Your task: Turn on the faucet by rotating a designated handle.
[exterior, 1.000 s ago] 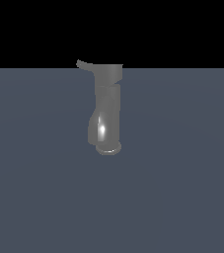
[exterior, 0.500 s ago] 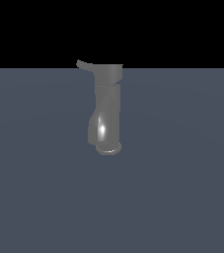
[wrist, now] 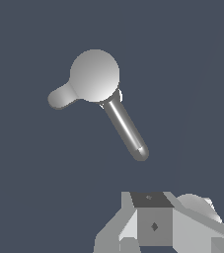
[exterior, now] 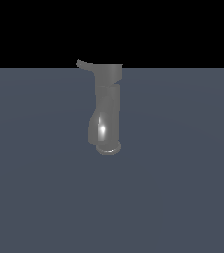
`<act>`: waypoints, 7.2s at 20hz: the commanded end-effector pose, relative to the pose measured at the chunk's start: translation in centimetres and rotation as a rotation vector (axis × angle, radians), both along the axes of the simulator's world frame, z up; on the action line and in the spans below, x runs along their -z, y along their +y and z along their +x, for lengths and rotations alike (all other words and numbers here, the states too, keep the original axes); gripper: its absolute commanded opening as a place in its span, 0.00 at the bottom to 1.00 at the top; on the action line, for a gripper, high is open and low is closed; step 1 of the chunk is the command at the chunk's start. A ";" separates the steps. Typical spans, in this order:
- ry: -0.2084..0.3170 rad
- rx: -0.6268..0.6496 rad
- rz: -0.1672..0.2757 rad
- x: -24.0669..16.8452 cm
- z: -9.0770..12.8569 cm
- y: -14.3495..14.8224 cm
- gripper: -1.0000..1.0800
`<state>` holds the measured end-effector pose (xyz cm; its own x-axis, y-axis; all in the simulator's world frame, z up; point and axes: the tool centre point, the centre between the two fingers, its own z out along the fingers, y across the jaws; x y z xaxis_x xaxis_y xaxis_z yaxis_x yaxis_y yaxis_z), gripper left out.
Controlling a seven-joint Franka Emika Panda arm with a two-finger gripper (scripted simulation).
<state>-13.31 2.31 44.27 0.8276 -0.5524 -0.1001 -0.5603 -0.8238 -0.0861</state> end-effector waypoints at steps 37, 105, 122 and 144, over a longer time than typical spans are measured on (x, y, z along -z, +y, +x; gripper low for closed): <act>0.053 0.949 -0.114 13.0 17.1 4.6 0.00; 0.031 1.016 -0.133 14.5 6.4 4.9 0.00; 0.031 0.993 -0.134 14.5 4.9 -0.3 0.00; 0.040 0.970 -0.132 14.5 8.3 -4.1 0.00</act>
